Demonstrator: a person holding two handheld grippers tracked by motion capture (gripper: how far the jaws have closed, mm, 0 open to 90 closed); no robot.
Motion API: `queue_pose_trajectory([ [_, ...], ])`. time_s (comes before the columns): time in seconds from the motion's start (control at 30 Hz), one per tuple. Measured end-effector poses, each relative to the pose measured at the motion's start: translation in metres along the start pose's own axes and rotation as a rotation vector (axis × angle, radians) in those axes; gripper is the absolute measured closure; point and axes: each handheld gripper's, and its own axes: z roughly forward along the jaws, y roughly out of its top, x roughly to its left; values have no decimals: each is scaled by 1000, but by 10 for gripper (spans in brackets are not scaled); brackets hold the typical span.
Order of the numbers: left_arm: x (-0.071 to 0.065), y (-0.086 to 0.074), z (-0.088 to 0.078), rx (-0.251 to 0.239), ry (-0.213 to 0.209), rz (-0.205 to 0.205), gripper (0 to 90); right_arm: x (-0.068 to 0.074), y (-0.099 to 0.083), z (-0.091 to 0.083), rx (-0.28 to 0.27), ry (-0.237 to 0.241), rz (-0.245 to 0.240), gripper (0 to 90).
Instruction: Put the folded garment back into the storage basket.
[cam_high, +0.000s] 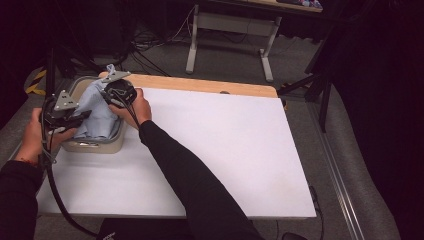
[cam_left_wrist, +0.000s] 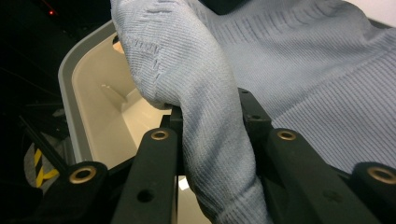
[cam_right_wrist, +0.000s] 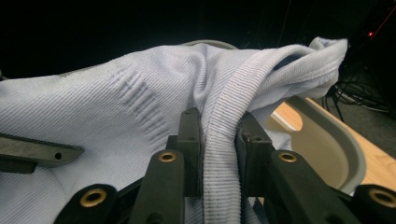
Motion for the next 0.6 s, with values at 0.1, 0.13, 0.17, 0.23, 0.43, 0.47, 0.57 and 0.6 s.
queue_pose_trajectory([
  [0.1, -1, -1, 1, 31, 8, -6, 718, 1, -3, 4, 15, 10, 6, 742],
  [0.13, -1, -2, 2, 36, 6, -7, 714, 2, -4, 5, 20, 8, 1, 742],
  [0.17, -1, -3, 2, 38, 11, -10, 706, 3, -5, 6, 25, 7, -6, 741],
  [0.23, -1, -6, 4, 40, 15, -30, 693, 4, -6, 7, 27, 6, -3, 741],
  [0.43, 3, -11, 2, 29, 18, -86, 400, 2, -16, 10, 47, 8, 12, 733],
  [0.47, 3, -11, 1, 20, 10, -90, 400, 1, -17, 10, 49, 8, 14, 730],
  [0.57, 2, -13, -3, -6, 17, -84, 344, 0, -21, 11, 64, 28, 20, 705],
  [0.6, 2, -13, -3, -16, 25, -96, 301, 2, -22, 11, 60, 27, 20, 712],
])
